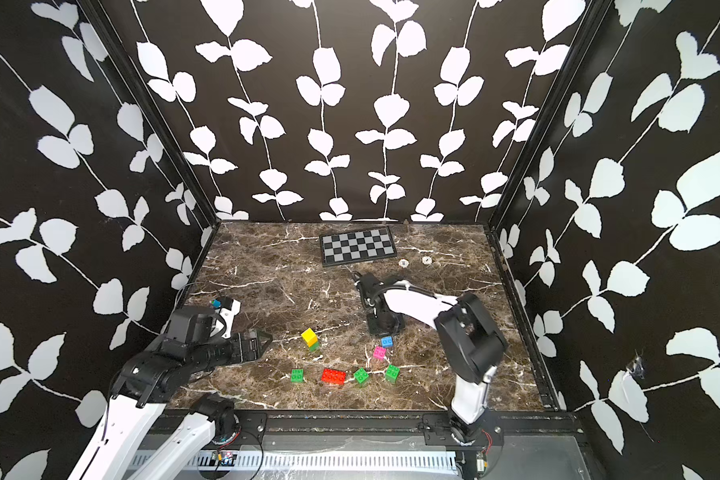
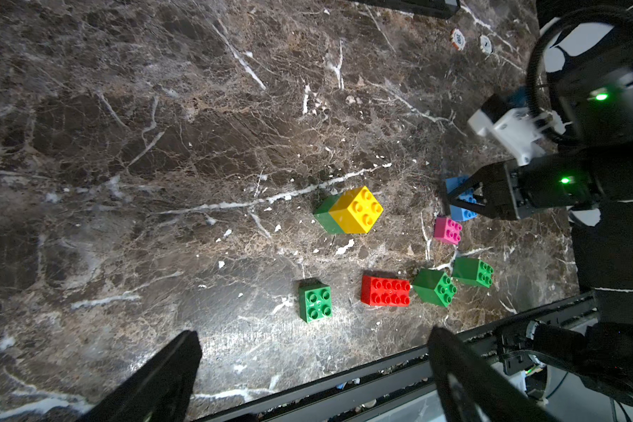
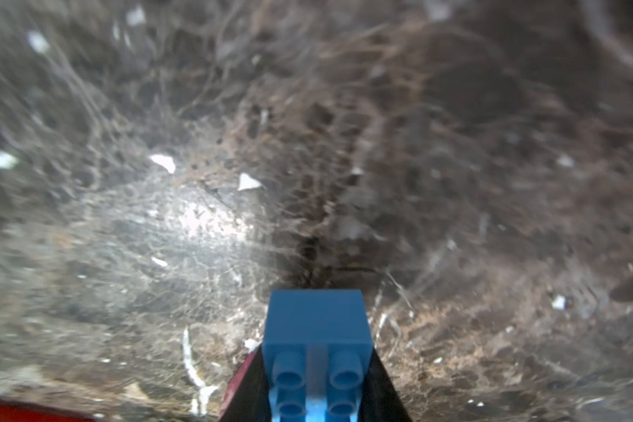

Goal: Assemble the letter r with lego
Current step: Pick up the lego brick from the center of the board, then assemble the lego brick with the lego brick.

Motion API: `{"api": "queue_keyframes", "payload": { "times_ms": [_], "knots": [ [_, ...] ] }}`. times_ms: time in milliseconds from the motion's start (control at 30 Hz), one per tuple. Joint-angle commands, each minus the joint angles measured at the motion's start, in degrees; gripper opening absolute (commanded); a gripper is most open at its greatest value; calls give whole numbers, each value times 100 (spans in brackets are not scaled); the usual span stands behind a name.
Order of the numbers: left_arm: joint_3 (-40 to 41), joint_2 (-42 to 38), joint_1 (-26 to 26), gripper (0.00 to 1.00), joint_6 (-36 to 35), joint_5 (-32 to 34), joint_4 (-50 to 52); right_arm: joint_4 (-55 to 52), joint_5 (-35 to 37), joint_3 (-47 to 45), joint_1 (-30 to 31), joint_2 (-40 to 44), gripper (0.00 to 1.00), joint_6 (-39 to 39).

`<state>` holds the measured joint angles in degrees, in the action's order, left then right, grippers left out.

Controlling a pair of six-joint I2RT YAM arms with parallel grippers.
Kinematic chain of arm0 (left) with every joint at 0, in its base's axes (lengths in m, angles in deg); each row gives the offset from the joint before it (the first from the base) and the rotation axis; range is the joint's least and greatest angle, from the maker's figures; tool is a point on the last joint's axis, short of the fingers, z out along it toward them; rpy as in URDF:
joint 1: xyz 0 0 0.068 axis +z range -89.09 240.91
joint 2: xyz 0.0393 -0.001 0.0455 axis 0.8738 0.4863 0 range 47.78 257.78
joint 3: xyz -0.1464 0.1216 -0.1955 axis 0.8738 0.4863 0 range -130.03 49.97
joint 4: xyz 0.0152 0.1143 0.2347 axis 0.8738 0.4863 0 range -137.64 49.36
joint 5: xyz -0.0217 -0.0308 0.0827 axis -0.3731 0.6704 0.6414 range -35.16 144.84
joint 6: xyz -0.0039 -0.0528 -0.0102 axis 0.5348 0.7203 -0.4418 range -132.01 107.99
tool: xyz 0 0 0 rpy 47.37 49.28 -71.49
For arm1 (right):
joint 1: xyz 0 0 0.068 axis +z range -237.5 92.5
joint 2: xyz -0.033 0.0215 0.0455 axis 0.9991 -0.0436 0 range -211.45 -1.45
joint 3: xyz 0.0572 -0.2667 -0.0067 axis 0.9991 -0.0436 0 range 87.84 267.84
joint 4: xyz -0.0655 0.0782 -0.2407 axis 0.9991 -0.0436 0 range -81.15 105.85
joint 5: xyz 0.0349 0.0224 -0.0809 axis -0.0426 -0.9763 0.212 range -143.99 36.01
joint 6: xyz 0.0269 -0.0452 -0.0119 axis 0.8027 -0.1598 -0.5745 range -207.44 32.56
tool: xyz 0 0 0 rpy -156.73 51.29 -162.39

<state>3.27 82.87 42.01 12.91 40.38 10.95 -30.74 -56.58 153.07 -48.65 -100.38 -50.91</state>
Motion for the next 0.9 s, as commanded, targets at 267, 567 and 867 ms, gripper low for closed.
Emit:
{"api": "queue_keyframes", "payload": {
  "times_ms": [267, 567, 867],
  "knots": [
    [-339, 656, -941, 99, -1038, -92, -548, 545, -428, -359, 88, 536, 0, 2005],
    [-31, 1169, -1559, 99, -1104, 232, -970, 148, 27, -78, 349, 391, 0, 2286],
    [109, 848, -1560, 99, -1133, 223, -1148, -227, 342, -25, 379, 492, 0, 2341]
  ]
}}
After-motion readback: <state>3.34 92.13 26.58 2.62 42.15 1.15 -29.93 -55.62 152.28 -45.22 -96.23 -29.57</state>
